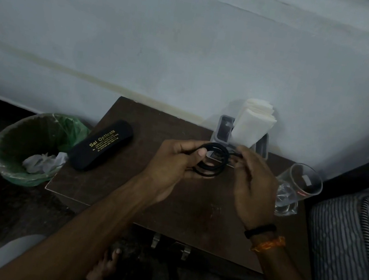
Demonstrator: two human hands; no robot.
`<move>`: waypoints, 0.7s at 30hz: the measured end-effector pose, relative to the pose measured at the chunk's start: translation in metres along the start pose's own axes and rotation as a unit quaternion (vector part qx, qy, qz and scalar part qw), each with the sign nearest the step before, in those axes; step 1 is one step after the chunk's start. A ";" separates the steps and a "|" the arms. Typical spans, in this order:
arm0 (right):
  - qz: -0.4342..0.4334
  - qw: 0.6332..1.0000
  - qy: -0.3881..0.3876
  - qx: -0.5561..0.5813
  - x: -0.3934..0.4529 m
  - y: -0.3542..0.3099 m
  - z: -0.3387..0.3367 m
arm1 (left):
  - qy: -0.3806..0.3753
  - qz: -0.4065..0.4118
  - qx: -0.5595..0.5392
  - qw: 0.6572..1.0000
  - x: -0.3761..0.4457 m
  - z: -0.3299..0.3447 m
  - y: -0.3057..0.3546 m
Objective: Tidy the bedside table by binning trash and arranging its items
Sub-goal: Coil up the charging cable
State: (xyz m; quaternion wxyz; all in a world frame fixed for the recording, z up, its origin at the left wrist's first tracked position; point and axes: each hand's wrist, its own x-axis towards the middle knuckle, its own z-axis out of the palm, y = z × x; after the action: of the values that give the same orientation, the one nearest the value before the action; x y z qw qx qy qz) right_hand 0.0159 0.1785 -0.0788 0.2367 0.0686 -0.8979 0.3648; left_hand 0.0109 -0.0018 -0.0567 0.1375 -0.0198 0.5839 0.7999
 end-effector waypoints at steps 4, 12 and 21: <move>-0.024 0.994 -0.015 -0.105 -0.003 0.000 0.006 | 0.003 -0.012 -0.009 1.000 -0.002 -0.001 0.002; 0.147 0.974 -0.066 0.159 -0.001 -0.011 0.010 | -0.004 -0.038 -0.065 0.997 -0.003 0.005 0.002; 0.290 0.872 -0.085 0.386 0.002 -0.025 0.007 | 0.079 0.008 0.021 0.997 -0.004 0.012 -0.005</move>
State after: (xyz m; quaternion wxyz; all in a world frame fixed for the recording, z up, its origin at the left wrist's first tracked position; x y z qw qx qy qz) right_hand 0.0191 0.1557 -0.0668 -0.0019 -0.0779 -0.6818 0.7273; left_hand 0.0174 0.0104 -0.0566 0.0848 -0.0757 0.6100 0.7842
